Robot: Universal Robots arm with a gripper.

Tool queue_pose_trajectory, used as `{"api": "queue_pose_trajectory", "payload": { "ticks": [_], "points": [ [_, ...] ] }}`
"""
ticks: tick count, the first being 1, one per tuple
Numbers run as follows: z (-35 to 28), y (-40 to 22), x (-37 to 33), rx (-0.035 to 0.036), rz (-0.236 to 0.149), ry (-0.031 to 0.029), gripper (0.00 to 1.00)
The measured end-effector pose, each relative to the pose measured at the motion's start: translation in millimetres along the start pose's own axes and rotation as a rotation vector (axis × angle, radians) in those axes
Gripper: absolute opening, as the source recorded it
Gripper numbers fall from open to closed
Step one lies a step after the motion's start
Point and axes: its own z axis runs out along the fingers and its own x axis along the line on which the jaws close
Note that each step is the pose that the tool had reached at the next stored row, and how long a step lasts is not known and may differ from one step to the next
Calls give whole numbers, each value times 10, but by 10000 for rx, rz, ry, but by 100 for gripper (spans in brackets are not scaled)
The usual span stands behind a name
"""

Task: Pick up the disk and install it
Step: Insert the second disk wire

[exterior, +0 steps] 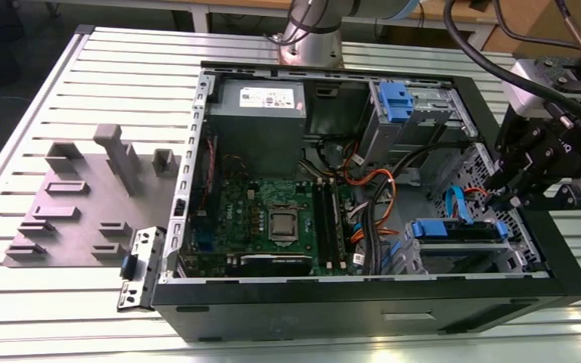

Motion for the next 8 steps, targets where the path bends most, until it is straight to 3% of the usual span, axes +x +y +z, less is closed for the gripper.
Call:
{"api": "queue_pose_trajectory", "payload": {
  "ticks": [8],
  "points": [
    [19, -1, 1, 0, 0, 0, 37]
  ]
}}
